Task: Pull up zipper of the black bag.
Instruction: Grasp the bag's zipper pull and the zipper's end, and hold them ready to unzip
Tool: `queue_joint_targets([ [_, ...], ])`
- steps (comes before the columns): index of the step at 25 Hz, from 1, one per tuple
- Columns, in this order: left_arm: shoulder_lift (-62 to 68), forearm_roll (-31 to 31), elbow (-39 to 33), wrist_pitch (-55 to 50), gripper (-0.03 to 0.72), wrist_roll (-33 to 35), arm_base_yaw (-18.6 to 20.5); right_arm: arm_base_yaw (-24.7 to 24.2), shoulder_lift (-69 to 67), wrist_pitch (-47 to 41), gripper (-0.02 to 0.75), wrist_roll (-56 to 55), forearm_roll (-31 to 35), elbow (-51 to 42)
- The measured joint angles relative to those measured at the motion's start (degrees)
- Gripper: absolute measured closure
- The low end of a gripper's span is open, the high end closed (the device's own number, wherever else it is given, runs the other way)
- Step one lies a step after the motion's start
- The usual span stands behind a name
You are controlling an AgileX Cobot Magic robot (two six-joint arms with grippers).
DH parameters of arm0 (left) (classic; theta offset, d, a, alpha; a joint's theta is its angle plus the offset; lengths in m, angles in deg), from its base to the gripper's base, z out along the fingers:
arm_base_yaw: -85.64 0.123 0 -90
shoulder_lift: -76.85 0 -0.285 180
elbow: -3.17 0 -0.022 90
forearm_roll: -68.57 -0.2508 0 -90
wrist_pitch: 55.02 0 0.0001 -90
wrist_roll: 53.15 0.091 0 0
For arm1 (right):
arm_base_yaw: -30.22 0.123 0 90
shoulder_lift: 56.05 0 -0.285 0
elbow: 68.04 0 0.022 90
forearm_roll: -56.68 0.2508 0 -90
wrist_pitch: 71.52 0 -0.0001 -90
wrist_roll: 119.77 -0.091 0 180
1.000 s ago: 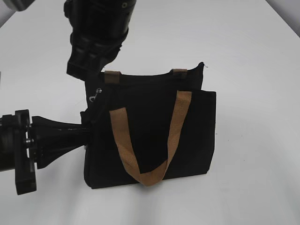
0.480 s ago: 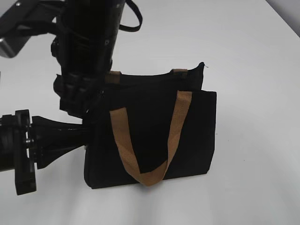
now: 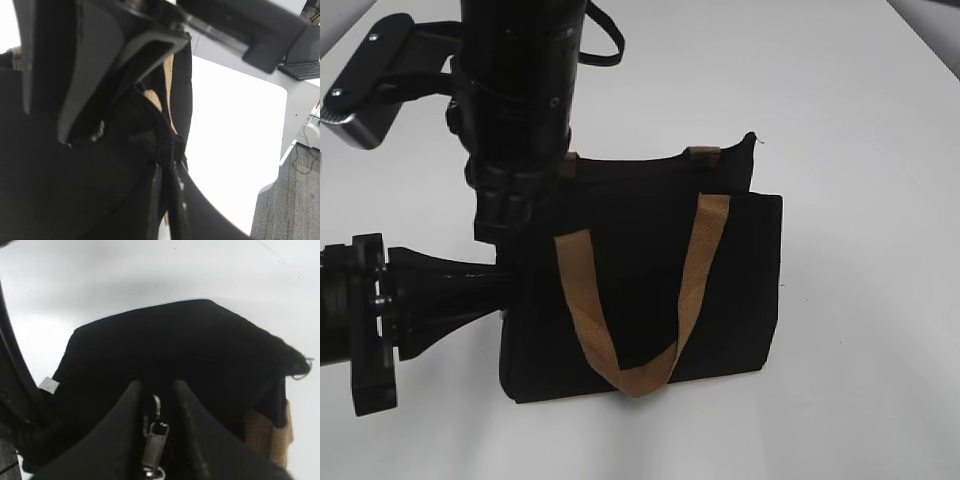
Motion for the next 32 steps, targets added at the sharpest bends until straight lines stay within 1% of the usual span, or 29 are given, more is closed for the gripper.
queue_joint_targets([
  [2,0.00,0.05,0.00,0.00,0.680,-0.06,0.00,0.02,0.00,-0.05,0.695,0.65,0.00,0.00],
  [3,0.00,0.10,0.00,0.00,0.680,-0.06,0.00,0.02,0.00,-0.05,0.727,0.79,0.07,0.00],
  [4,0.00,0.10,0.00,-0.05,0.680,-0.06,0.00,0.06,0.15,-0.05,0.738,0.96,0.12,0.00],
  [16,0.00,0.06,0.00,-0.17,0.680,-0.06,0.00,0.08,6.72,-0.05,0.738,1.31,-0.36,0.00],
  [21,0.00,0.67,0.00,-2.10,0.680,-0.37,-0.02,0.03,7.78,-0.05,0.738,-0.30,-2.21,0.00],
  [23,0.00,2.37,0.00,-4.36,0.680,-1.15,-0.02,0.03,7.91,-0.05,0.738,-1.13,-2.21,0.00],
  [27,0.00,7.78,0.00,-8.87,0.680,-1.90,-0.02,-0.19,7.95,-0.11,0.738,-3.29,-2.21,0.00],
  [32,0.00,13.62,0.00,-10.40,0.680,-1.90,-0.02,-2.44,7.95,-0.11,0.738,-7.10,-2.21,0.00],
])
